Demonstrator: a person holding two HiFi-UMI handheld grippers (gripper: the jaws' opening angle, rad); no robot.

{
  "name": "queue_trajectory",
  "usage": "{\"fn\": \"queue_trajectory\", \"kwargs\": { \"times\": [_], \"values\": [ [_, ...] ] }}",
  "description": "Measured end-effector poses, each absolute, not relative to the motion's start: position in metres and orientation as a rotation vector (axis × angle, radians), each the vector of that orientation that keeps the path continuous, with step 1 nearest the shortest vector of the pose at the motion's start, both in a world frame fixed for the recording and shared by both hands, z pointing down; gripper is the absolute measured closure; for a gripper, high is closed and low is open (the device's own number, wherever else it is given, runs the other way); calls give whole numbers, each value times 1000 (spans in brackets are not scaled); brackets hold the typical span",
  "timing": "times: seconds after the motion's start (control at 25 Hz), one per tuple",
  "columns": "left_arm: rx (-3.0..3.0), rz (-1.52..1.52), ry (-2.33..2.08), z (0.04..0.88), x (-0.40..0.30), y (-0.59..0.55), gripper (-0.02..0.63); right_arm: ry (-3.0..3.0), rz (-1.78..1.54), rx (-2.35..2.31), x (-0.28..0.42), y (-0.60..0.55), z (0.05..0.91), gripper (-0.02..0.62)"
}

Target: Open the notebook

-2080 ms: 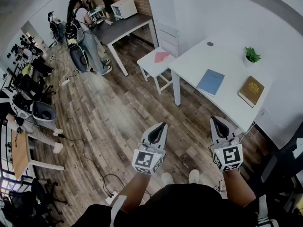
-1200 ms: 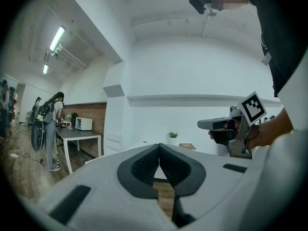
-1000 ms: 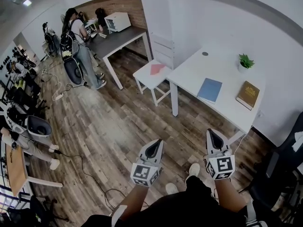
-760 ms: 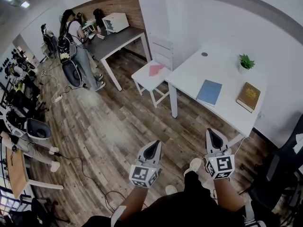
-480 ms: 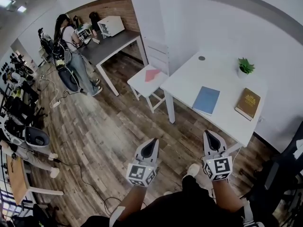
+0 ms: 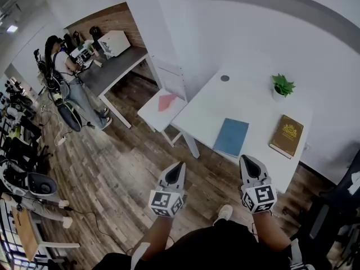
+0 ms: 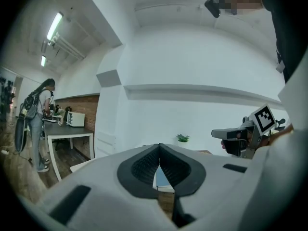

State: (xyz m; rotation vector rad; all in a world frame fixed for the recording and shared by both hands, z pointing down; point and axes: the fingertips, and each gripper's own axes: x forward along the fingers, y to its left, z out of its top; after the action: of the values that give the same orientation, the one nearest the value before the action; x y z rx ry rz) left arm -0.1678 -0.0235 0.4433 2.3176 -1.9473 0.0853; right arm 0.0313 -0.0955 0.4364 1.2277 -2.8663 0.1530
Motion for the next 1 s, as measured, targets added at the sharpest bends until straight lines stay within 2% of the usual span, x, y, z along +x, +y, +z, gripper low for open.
{"fn": "queue_trajectory", "kwargs": {
  "times": [0.48, 0.72, 0.88, 0.96, 1.0],
  "values": [
    [2504, 393, -1789, 472, -137, -116, 601, -2789, 169, 1262, 40, -166, 461, 592],
    [2614, 424, -1657, 484, -125, -154, 601, -2746, 237, 1413, 44, -197, 460, 592],
    [2720, 570, -1521, 501, -111, -175, 601, -2695, 240, 1477, 47, -207, 463, 592],
    [2755, 685, -1469, 516, -104, -182, 591, -2669, 245, 1500, 50, -210, 467, 592],
    [2772, 738, -1443, 523, -100, -184, 560, -2657, 248, 1510, 51, -211, 470, 592]
  ]
}}
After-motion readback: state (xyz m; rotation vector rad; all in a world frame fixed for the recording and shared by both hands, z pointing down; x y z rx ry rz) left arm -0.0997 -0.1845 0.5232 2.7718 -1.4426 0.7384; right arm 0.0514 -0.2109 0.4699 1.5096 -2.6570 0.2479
